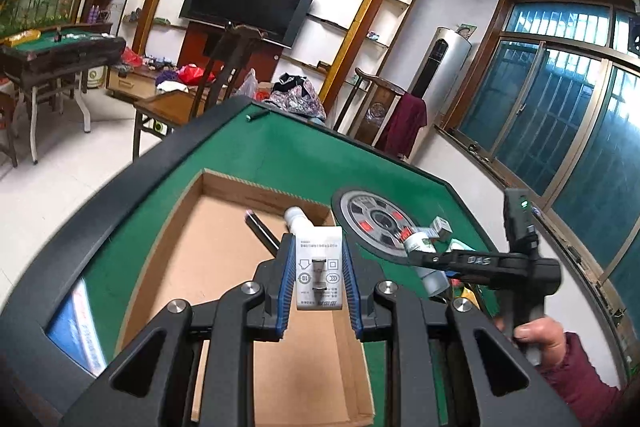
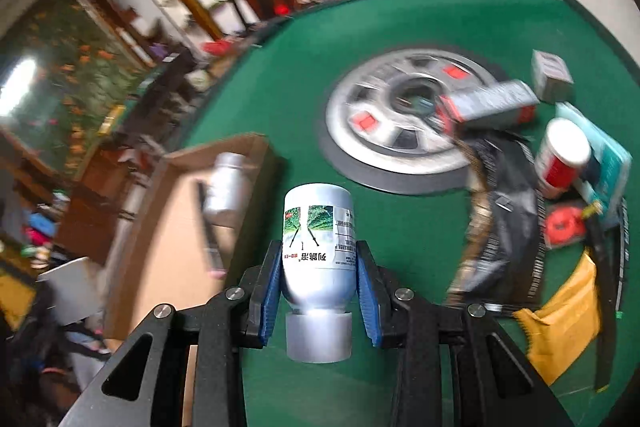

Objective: Organize objects
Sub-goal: 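Place the green-label bottle in the tray with right while left places the charger there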

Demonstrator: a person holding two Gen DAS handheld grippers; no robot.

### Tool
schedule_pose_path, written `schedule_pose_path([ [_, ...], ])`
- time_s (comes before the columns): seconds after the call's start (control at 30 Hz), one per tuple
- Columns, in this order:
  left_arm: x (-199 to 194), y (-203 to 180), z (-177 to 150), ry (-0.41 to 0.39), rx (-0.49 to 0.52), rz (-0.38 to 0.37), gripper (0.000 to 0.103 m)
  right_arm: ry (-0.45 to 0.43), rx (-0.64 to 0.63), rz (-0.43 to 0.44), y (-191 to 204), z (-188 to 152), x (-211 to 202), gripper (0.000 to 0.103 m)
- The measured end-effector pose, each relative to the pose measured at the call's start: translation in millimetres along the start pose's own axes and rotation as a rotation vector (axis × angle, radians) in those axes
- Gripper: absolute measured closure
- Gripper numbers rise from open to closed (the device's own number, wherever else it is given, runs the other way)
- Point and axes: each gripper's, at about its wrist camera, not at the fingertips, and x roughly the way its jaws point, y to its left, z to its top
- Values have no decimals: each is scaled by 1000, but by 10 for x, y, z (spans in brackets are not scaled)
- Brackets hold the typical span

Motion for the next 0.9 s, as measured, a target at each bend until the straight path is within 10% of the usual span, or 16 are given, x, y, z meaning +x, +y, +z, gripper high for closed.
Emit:
schedule_pose_path([
  [0.23,454,189,323,83,47,118,81,82,9,169,553,291,312,65],
  [0.9,1474,888,367,279,-73,207,81,284,-20,108,1284,558,1749,65],
])
